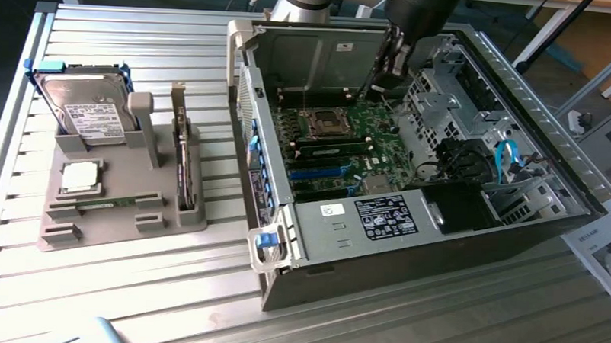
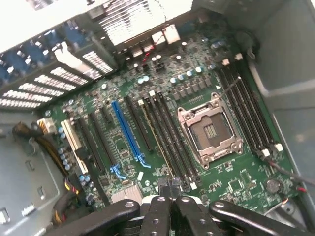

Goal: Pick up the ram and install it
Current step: 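Press down the ram until it locks into place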

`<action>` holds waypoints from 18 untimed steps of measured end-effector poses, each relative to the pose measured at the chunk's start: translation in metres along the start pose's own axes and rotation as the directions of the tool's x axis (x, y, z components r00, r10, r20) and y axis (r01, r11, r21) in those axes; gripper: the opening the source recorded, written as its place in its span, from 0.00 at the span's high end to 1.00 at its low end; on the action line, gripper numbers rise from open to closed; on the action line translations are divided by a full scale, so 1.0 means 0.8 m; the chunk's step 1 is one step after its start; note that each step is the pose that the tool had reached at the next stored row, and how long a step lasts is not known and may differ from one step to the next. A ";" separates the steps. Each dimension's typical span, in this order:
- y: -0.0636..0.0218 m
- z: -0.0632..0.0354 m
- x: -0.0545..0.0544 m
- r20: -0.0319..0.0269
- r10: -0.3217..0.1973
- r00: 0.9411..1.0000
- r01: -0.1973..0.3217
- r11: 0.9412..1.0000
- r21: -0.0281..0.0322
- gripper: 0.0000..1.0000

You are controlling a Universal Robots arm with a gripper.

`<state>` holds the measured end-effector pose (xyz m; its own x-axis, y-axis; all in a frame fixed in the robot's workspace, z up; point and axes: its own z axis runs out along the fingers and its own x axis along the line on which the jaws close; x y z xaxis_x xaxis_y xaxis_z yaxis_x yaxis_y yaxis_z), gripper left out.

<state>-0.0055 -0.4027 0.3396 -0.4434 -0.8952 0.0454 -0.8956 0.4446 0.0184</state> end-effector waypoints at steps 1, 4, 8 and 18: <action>0.000 0.000 0.000 0.000 0.016 1.000 -0.016 1.000 -0.001 0.90; 0.000 0.000 0.000 0.001 0.071 0.997 -0.071 0.997 -0.003 0.90; 0.000 0.000 0.000 0.003 0.160 0.987 -0.160 0.987 -0.007 0.90; 0.000 0.000 0.000 0.004 0.376 0.926 -0.376 0.926 -0.018 0.90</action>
<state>-0.0055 -0.4027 0.3396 -0.7481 -0.6621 0.0449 -0.6620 0.7493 0.0177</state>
